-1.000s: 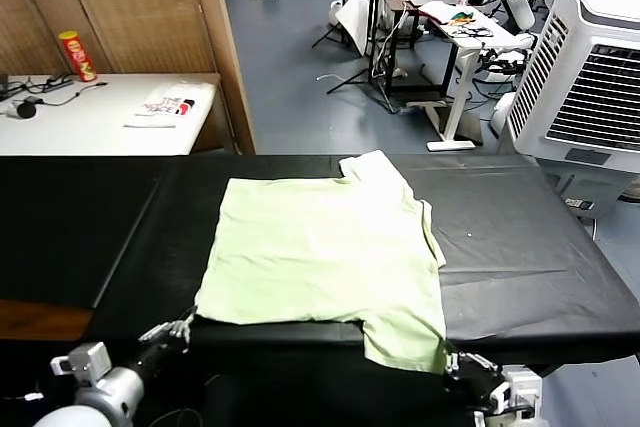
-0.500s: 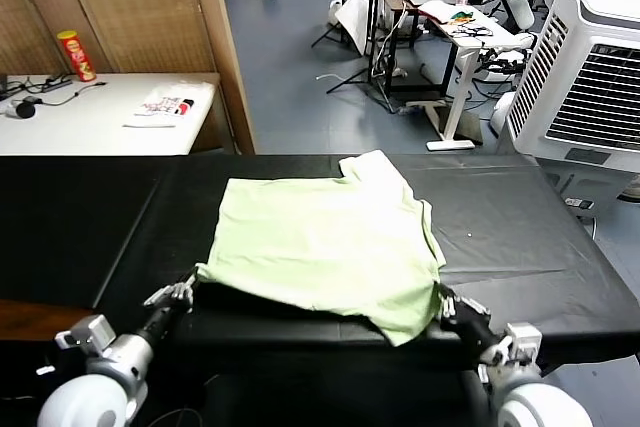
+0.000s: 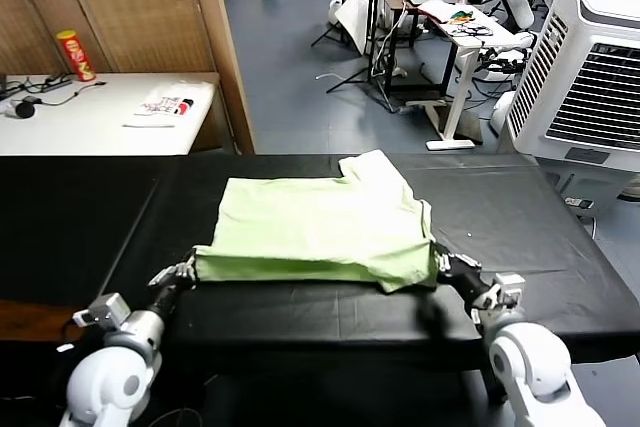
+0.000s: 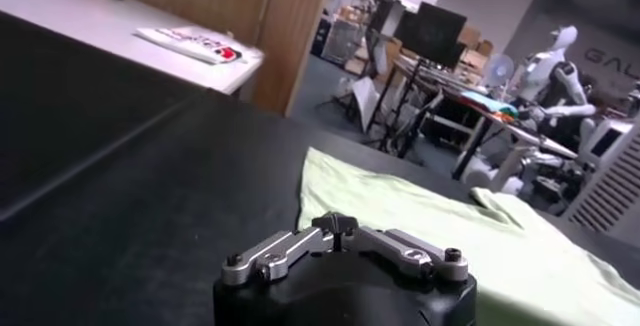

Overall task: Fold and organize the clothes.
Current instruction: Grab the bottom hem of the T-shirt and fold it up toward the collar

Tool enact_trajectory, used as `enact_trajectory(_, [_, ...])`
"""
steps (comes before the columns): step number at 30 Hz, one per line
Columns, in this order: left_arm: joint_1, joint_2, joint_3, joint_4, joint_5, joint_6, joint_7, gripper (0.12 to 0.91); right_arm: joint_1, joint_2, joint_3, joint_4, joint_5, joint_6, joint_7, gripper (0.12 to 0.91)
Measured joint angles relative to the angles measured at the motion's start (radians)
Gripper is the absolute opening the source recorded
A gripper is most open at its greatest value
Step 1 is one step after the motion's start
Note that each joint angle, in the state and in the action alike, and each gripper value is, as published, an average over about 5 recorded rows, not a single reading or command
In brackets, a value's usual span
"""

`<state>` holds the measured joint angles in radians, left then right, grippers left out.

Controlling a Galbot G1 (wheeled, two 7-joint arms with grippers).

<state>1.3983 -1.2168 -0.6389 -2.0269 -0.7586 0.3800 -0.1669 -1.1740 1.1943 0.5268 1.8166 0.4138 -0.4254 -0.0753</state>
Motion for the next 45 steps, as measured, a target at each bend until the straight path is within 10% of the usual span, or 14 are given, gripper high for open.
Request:
enact_trajectory(23, [-0.191,0.017,0.079,0.228,0.088,-0.027,0.035,0.125,0.19,0.025,-0.08,-0.229,-0.039,0.039,-0.052,0.127])
enact_trajectory(30, [-0.193,0.024,0.078,0.236,0.092,-0.017,0.04,0.143,0.153,-0.007,-0.059,-0.178,-0.013,0.016,-0.046,0.417])
enact_trajectory(37, [-0.171,0.033,0.07,0.217,0.098,-0.012,0.043,0.482,0.045,-0.051,-0.016,-0.049,-0.001,-0.008,-0.034,0.76])
enact_trajectory(45, [-0.114,0.05,0.056,0.17,0.089,-0.008,0.058,0.786,-0.107,-0.054,-0.007,0.098,-0.056,-0.021,-0.039,0.78])
